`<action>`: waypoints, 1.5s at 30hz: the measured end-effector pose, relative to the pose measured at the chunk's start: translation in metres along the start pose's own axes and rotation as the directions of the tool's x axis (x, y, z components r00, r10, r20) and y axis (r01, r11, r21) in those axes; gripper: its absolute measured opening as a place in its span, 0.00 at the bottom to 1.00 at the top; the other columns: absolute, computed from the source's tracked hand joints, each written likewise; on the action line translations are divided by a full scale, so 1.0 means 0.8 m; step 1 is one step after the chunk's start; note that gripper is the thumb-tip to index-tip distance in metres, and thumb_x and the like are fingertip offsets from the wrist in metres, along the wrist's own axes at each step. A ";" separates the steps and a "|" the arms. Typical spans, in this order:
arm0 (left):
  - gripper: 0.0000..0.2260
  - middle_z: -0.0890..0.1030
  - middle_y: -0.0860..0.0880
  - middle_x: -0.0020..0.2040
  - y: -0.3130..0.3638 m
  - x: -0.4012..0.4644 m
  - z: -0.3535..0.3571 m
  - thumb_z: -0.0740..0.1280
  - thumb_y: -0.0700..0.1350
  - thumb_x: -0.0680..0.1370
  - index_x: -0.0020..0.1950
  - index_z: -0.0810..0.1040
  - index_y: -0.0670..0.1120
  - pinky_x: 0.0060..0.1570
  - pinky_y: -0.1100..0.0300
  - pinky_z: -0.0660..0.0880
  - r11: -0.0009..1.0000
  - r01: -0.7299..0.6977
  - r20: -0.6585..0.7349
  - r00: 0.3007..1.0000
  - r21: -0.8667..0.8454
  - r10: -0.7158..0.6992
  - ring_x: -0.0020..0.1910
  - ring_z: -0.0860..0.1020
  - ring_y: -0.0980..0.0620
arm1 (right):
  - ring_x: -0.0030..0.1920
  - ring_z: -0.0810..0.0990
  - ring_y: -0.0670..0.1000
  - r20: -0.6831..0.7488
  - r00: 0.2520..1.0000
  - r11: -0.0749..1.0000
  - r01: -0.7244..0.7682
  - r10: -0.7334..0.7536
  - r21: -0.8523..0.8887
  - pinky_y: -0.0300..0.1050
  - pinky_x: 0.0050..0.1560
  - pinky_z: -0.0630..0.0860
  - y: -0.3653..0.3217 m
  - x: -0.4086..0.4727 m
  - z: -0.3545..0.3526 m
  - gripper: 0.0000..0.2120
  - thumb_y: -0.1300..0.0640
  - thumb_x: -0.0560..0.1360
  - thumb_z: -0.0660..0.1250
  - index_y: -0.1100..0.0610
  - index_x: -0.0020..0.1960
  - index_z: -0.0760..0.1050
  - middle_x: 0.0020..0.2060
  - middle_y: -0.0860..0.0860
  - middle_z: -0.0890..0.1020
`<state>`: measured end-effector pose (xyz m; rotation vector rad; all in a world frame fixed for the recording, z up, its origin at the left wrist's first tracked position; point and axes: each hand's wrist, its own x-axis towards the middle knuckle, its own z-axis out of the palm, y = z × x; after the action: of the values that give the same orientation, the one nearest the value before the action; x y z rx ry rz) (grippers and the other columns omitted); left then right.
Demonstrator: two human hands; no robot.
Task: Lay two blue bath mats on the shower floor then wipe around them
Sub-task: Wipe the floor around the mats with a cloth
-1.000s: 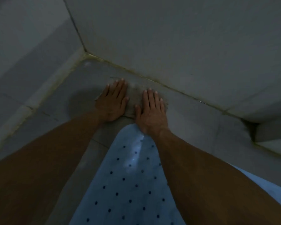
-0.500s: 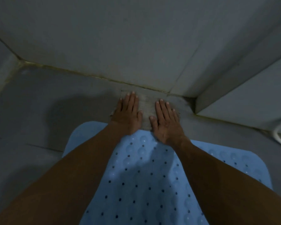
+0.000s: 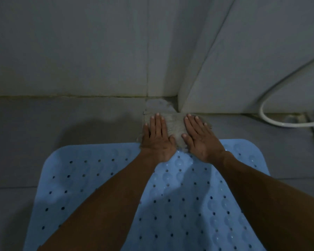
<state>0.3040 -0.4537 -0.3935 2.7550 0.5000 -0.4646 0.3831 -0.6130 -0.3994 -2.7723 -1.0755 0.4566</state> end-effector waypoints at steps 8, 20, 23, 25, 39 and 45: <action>0.30 0.32 0.42 0.77 0.118 -0.002 0.035 0.44 0.53 0.82 0.76 0.33 0.39 0.74 0.48 0.32 0.998 -0.016 -0.075 0.997 -0.057 0.012 0.76 0.33 0.46 | 0.79 0.39 0.48 0.038 0.995 0.995 -0.094 0.093 0.021 0.48 0.77 0.40 0.101 -0.035 -0.016 0.37 0.36 0.76 0.33 0.52 0.81 0.41 0.80 0.48 0.42; 0.31 0.33 0.41 0.77 0.281 0.029 0.058 0.45 0.53 0.82 0.77 0.35 0.39 0.74 0.48 0.33 0.976 -0.216 -0.030 0.976 -0.005 0.216 0.76 0.33 0.45 | 0.80 0.45 0.57 -0.024 0.946 0.945 -0.322 0.324 0.053 0.57 0.79 0.45 0.245 -0.107 -0.039 0.43 0.34 0.73 0.33 0.58 0.80 0.47 0.80 0.55 0.49; 0.32 0.30 0.41 0.76 0.339 0.036 0.070 0.45 0.55 0.82 0.76 0.33 0.39 0.73 0.48 0.30 0.961 -0.275 0.006 0.961 0.037 0.275 0.76 0.32 0.44 | 0.80 0.45 0.58 -0.022 0.921 0.921 -0.388 0.389 0.043 0.57 0.79 0.45 0.295 -0.143 -0.045 0.48 0.28 0.72 0.29 0.59 0.80 0.46 0.80 0.56 0.48; 0.32 0.27 0.42 0.72 0.379 0.033 0.082 0.45 0.55 0.82 0.74 0.31 0.39 0.70 0.48 0.28 0.945 -0.323 0.020 0.946 0.052 0.322 0.76 0.32 0.44 | 0.80 0.43 0.55 -0.002 0.886 0.886 -0.463 0.463 0.020 0.55 0.78 0.43 0.328 -0.172 -0.047 0.47 0.29 0.71 0.30 0.56 0.81 0.43 0.80 0.54 0.45; 0.33 0.32 0.39 0.76 0.446 -0.046 0.140 0.43 0.57 0.81 0.76 0.35 0.38 0.73 0.46 0.32 0.901 -0.409 0.065 0.913 0.148 0.404 0.76 0.33 0.41 | 0.77 0.34 0.45 0.058 0.861 0.862 -0.500 0.505 -0.083 0.52 0.73 0.27 0.352 -0.294 -0.037 0.32 0.37 0.79 0.33 0.47 0.80 0.34 0.79 0.45 0.37; 0.32 0.31 0.39 0.76 0.452 -0.117 0.171 0.43 0.57 0.82 0.75 0.33 0.38 0.71 0.47 0.27 0.906 -0.415 0.030 0.910 0.081 0.414 0.75 0.30 0.42 | 0.77 0.34 0.44 0.061 0.845 0.842 -0.519 0.532 -0.146 0.54 0.72 0.25 0.339 -0.370 -0.009 0.35 0.33 0.74 0.23 0.44 0.79 0.31 0.79 0.44 0.36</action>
<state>0.3240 -0.8510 -0.3984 2.8265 -0.1195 -0.4017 0.3509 -1.0127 -0.3867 -3.1721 -0.3331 0.6069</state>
